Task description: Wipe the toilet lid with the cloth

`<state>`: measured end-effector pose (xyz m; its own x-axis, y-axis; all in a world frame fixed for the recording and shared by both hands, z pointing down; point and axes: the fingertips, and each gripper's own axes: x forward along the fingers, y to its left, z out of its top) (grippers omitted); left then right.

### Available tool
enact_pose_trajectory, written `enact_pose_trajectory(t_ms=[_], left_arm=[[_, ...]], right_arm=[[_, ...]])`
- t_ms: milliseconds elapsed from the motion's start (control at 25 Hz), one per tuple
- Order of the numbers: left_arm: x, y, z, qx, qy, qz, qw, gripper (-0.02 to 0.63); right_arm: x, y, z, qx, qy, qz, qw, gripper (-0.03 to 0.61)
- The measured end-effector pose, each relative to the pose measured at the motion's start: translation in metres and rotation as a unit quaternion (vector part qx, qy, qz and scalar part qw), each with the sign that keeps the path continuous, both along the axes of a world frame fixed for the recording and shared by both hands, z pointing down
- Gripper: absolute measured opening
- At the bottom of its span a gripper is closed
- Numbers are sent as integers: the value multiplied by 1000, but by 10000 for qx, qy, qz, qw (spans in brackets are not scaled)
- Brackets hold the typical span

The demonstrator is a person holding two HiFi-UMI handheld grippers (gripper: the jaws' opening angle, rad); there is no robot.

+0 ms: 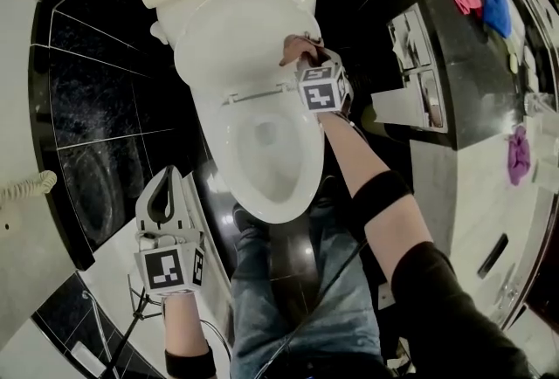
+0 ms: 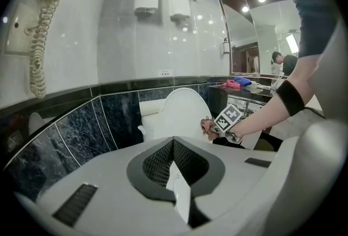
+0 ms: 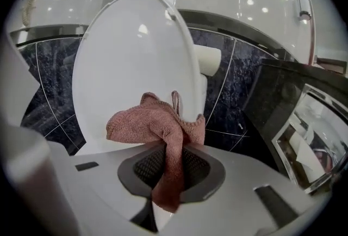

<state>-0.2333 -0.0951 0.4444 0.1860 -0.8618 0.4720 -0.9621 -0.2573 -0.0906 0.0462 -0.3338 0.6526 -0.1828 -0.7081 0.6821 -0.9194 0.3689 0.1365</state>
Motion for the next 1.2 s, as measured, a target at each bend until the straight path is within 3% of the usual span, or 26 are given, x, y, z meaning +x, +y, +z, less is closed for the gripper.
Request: enact_pose_trajectory(t_ms=[160,240,360,520,640,760,840,960,1200], left_arm=[[0,-1,-1,0,28,-44,10000,0],[0,-1,0,9,43,-49,10000,0],[-3,-1,1,12,53,-65,10000,0],[-13,-2,4,25,24,-71,10000,0],[-24,-2,9,73,-11,-64,10000,0],[-36,0,19,64,-4,-130,9999,0],[-40,3,26,20,-2,-157,9999,0],[-43,4,34,-18,-15,-163,9999,0],[-29,-3,45,-108,85,-113,9998,0]], right_arm=[[14,8,-1,-43,-29,312,9995,77],[-9,21,-4,-47,-157,67,9998,77],[-82,50,-4,-36,-388,-853,9956,80],[-196,92,14,-135,-562,-2131,9753,81],[-249,106,46,-332,-569,-2496,9661,81],[-277,100,72,-485,-482,-2591,9634,81],[-280,90,88,-549,-357,-2541,9650,81],[-257,67,104,-723,-408,-2063,9750,80],[-164,46,102,-554,-10,-1535,9866,78]])
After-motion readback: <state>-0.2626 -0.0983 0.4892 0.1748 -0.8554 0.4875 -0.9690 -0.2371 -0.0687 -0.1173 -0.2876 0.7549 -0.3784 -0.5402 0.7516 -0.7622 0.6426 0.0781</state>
